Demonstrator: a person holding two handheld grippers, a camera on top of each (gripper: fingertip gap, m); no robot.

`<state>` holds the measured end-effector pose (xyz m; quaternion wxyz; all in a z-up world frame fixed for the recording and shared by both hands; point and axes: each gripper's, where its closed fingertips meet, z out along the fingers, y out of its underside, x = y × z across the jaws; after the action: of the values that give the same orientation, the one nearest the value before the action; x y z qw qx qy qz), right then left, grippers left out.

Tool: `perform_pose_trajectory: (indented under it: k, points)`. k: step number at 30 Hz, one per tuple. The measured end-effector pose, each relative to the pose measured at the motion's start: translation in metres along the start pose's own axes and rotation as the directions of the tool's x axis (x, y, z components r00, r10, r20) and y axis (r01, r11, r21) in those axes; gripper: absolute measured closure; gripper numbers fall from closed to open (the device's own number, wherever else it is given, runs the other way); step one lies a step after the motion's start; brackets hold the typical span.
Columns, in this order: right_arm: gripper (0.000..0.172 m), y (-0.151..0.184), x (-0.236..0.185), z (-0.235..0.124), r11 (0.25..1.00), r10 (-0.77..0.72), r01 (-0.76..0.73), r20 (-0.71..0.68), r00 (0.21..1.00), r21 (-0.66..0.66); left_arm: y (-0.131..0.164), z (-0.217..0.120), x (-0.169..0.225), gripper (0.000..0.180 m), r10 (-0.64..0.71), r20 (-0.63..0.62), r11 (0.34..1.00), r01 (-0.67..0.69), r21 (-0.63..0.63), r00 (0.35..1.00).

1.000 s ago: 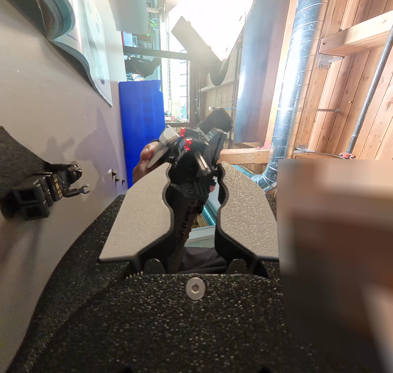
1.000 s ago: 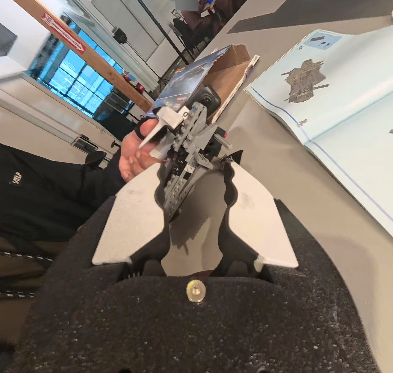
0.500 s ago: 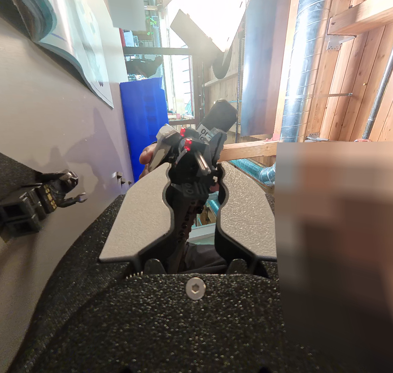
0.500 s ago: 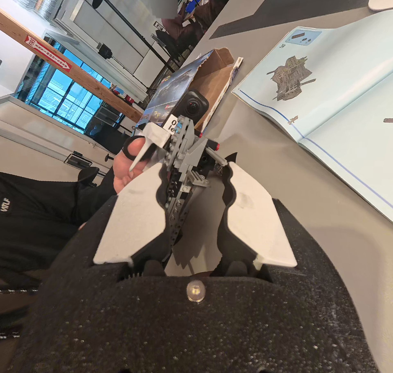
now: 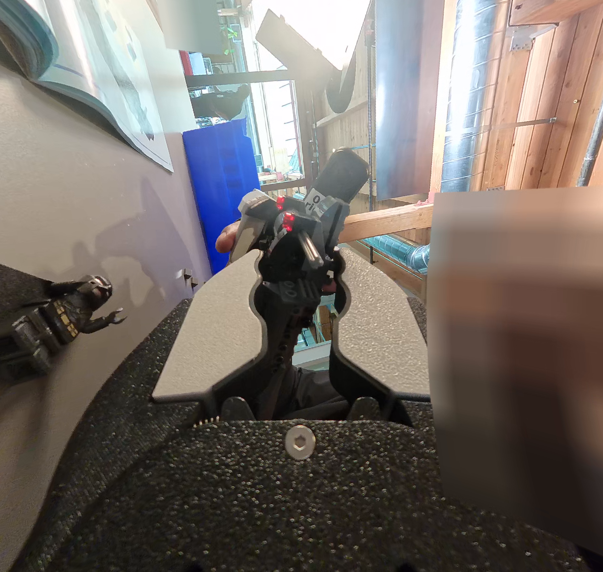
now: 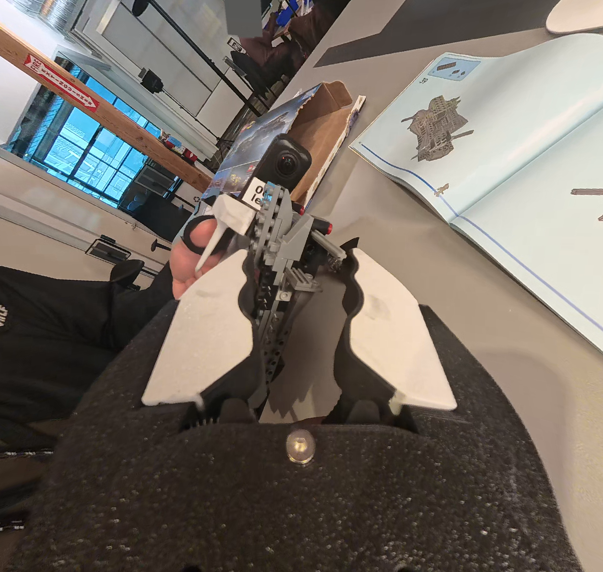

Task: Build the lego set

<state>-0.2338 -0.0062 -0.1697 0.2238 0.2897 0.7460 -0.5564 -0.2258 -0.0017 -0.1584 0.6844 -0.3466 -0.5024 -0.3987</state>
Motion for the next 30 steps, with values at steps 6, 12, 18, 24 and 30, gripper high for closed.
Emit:
perform_pose_trajectory:
  k: [6, 12, 18, 24, 30]
  points:
    - [0.121, -0.0013, -0.0012, -0.0019, 0.999, -0.032, 0.032, -0.010, 0.999, 0.000, -0.0012, -0.0006, 0.0014, 0.141, 0.019, -0.013, 1.000, -0.019, 0.002, 1.000]
    - [0.122, -0.0022, 0.0039, -0.0032, 0.999, -0.042, 0.042, -0.045, 0.998, 0.002, 0.0004, 0.0000, 0.0004, 0.141, 0.029, -0.002, 1.000, -0.029, -0.005, 1.000]
    - [0.116, -0.0043, -0.0029, -0.0028, 0.998, -0.065, 0.066, -0.025, 0.998, 0.013, -0.0007, -0.0011, -0.0013, 0.141, 0.029, 0.008, 1.000, -0.029, 0.002, 1.000]
    - [0.111, -0.0002, -0.0004, 0.0025, 0.997, -0.080, 0.080, -0.053, 0.995, -0.009, -0.0005, -0.0005, -0.0026, 0.141, 0.025, 0.014, 1.000, -0.025, 0.006, 1.000]
    - [0.111, -0.0012, 0.0041, 0.0018, 0.998, -0.071, 0.070, -0.080, 0.994, -0.005, 0.0006, 0.0006, -0.0017, 0.141, 0.030, 0.010, 1.000, -0.030, 0.001, 0.999]
